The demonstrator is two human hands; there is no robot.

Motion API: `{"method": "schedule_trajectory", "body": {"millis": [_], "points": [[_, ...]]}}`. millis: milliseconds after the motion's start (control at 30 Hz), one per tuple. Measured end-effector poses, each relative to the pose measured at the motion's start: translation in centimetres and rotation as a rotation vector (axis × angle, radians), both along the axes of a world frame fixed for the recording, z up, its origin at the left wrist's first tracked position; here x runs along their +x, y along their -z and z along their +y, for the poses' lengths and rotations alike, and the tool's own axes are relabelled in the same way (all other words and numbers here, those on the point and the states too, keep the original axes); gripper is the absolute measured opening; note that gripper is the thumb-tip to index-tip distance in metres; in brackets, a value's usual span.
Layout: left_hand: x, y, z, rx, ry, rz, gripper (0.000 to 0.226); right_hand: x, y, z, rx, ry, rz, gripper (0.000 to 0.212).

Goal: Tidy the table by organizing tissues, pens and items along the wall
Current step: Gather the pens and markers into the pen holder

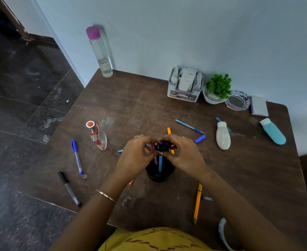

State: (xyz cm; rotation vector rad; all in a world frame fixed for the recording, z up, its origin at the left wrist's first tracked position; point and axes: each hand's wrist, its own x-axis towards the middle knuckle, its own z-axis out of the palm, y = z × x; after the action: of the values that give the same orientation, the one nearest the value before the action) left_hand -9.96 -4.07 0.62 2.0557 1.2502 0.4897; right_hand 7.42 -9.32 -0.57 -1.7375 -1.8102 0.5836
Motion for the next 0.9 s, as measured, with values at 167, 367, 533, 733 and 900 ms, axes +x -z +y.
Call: {"method": "schedule_trajectory", "body": {"millis": [167,367,533,733,900], "points": [[-0.1,0.5,0.2,-0.018,0.016,0.001,0.018,-0.2,0.2,-0.1,-0.025,0.004,0.004,0.041],[0.1,-0.5,0.5,-0.154,-0.02,-0.163,0.037,1.0,-0.7,-0.6,-0.105,-0.028,0.201,0.052],[2.2,-1.8,3.1,-0.266,-0.051,-0.296,0.04,4.6,-1.7,-0.9,-0.098,0.221,0.493,0.03],[8.6,-1.2,7.7,-0.138,0.122,-0.169,0.007,13.5,1.5,0.5,-0.076,0.641,0.178,0.017],[13.8,2.2,10.8,0.098,0.443,0.2,0.022,20.1,4.7,1.2,-0.247,0.726,-0.168,0.028]]}}
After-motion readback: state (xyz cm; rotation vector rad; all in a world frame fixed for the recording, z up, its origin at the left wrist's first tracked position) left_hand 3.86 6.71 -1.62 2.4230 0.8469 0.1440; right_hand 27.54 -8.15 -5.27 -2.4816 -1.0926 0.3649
